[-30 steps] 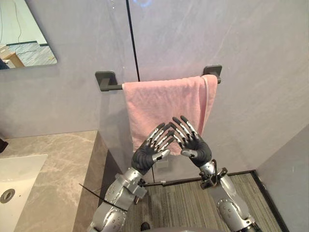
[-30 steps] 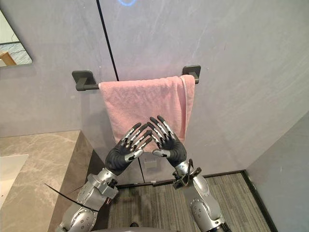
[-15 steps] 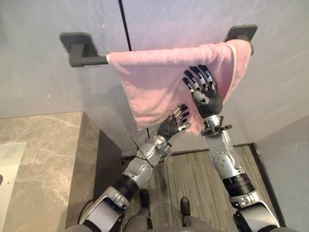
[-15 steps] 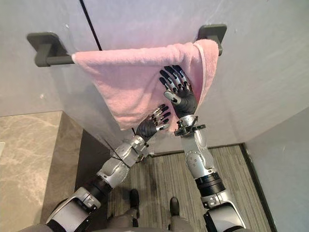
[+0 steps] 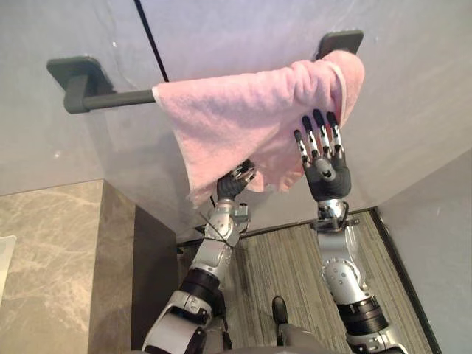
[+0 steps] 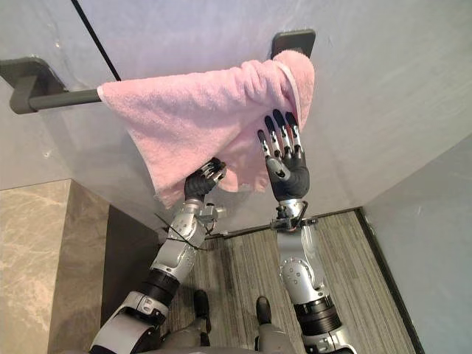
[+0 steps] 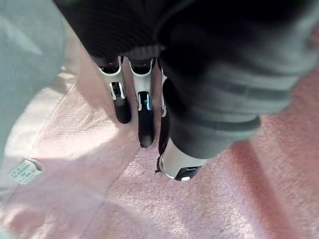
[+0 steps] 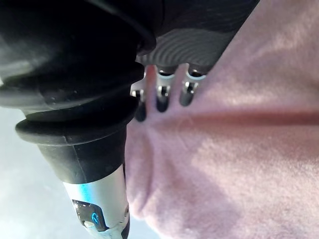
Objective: Organize washtable
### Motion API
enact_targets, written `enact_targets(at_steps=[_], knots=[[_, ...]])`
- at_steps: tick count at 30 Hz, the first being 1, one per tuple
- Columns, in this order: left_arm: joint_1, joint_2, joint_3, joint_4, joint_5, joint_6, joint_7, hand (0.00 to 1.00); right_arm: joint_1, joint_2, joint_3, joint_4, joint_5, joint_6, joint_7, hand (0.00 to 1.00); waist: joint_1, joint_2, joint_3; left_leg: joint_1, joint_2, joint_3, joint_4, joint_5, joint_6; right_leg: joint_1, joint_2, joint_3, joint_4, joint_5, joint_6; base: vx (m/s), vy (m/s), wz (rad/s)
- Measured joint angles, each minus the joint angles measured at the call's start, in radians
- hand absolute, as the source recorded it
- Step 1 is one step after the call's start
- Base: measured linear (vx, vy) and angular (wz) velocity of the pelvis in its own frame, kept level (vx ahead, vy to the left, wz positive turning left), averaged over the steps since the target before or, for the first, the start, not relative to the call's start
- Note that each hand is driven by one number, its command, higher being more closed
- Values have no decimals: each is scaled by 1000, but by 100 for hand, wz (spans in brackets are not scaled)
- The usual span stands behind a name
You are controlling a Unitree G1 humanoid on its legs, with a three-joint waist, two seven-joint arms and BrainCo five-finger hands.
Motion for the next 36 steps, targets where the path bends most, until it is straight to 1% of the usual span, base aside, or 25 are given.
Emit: enact_targets(at_steps=[2, 4, 7, 9, 10, 13, 16, 18, 21, 24, 25, 27, 29, 31, 36], knots=[[26, -3, 27, -26, 14, 0, 0, 0, 31, 0, 0, 0, -6, 6, 16, 0, 0, 2, -2, 7, 2, -3, 0, -2, -2, 9, 2, -5, 0, -1, -1, 9, -15, 7], [49, 1, 46, -35, 36, 0, 0, 0, 56, -2, 1, 0, -37, 21, 19, 0, 2, 7, -6, 8, 3, -6, 0, -5, -7, 11, 2, -6, -2, -1, -2, -3, -4, 2], [84, 23, 59, -34, 61, 0, 9, 0, 88, -5, 3, 1, -39, 39, 34, 0, 1, 7, -8, 10, 3, -13, 0, -5, -7, 17, 2, -10, -6, 0, -2, 1, -1, 2], [103, 40, 78, -31, 82, 0, 20, 0, 99, -11, 11, 6, -39, 43, 38, 0, 1, 4, -13, 10, 3, -17, 0, -5, -7, 22, 1, -10, -17, 6, -1, 0, 0, 0], [103, 70, 121, -7, 85, 0, 43, 0, 91, -26, 28, 51, -40, 42, 39, 0, 0, 1, -17, 11, 4, -19, 0, -4, -5, 29, 1, -9, -34, 16, -1, 34, -3, -2], [102, 103, 178, 29, 83, -1, 87, 0, 77, -42, 56, 130, -40, 44, 37, 0, 2, 0, -20, 9, 3, -32, 0, 1, -5, 42, 2, -15, -55, 29, -4, 35, -3, 6], [100, 120, 218, 45, 81, -2, 106, 0, 42, -50, 63, 169, -40, 44, 35, 0, 3, 0, -20, 5, 3, -47, 0, 4, -8, 42, 3, -20, -56, 29, -4, 17, -4, 10], [98, 141, 236, 59, 62, -12, 107, 0, -5, -60, 75, 199, -48, 43, 31, 0, 4, 0, -20, -5, 4, -66, 1, 7, -12, 42, 4, -38, -57, 29, -5, 10, -8, 20], [97, 144, 263, 60, 58, -13, 106, 0, -25, -60, 75, 208, -71, 43, 26, 0, 8, -1, -20, -12, 3, -82, 3, 8, -13, 43, 5, -49, -57, 29, -5, 11, -4, 15], [97, 151, 283, 60, 43, -16, 97, 0, -25, -60, 68, 211, -77, 43, 16, 0, 24, -1, -20, -12, 3, -86, 5, 9, -14, 44, 5, -52, -57, 29, -5, 11, 1, 4], [97, 151, 287, 60, 43, -16, 89, 0, -25, -60, 64, 212, -77, 43, 16, 0, 25, -1, -20, -12, 3, -88, 5, 9, -14, 45, 5, -54, -57, 29, -5, 4, 1, 7], [99, 152, 289, 60, 42, -19, 72, 0, -24, -59, 44, 219, -79, 43, 16, 0, 24, -1, -20, -12, 2, -97, 5, 10, -15, 49, 5, -62, -57, 28, -6, 3, 1, 11], [108, 152, 287, 60, 41, -20, 39, 0, -17, -59, 13, 224, -83, 43, 16, 0, 24, -1, -20, -11, 2, -102, 5, 11, -16, 52, 5, -66, -57, 28, -6, 2, 4, 7], [141, 153, 280, 53, 40, -20, 7, 0, 12, -58, -25, 241, -115, 45, 16, 0, 23, -2, -21, -8, 1, -103, 5, 11, -16, 55, 4, -66, -57, 28, -6, 0, 0, 0], [233, 152, 255, 52, 41, -18, -45, 0, 113, -57, -75, 278, -133, 58, 19, 0, 20, -4, -22, 2, 1, -103, 5, 10, -16, 64, 4, -65, -57, 26, -7, 0, 0, 0]])
